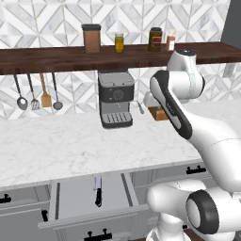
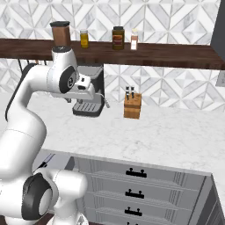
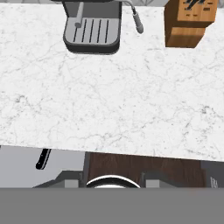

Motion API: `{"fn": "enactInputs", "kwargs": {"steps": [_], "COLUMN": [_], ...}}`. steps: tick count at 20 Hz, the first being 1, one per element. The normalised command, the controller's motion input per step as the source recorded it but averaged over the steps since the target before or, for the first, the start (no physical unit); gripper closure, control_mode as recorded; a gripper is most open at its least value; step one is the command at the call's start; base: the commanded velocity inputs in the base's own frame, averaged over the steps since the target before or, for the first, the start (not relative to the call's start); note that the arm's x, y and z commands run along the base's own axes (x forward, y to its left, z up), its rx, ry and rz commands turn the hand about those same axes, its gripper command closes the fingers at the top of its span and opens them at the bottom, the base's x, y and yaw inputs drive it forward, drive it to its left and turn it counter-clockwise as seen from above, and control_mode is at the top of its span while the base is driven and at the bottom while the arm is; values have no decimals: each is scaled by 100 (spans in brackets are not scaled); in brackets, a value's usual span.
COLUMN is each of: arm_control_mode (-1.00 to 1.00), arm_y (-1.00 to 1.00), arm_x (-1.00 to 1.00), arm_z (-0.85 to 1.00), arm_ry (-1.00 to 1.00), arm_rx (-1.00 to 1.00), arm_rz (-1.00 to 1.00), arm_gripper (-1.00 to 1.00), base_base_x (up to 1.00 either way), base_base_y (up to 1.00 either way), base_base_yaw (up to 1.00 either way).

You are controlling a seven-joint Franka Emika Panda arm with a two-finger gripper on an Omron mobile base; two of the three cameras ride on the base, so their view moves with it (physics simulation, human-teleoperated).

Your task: Pick up the knife from the drawer and place it on the cutting board. Then place the meat from the plate to the cutting board.

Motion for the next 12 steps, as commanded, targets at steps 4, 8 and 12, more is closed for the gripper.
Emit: {"fn": "enactInputs", "kwargs": {"steps": [4, 8, 12], "arm_control_mode": [100, 100, 100], "arm_y": [0, 0, 0], "arm_x": [0, 0, 0], "arm_z": [0, 0, 0], "arm_ry": [0, 0, 0], "arm_rx": [0, 0, 0], "arm_rz": [0, 0, 0], "arm_gripper": [-100, -100, -100], "base_base_x": [0, 0, 0], "base_base_y": [0, 0, 0], "base_base_yaw": [0, 0, 0]}}
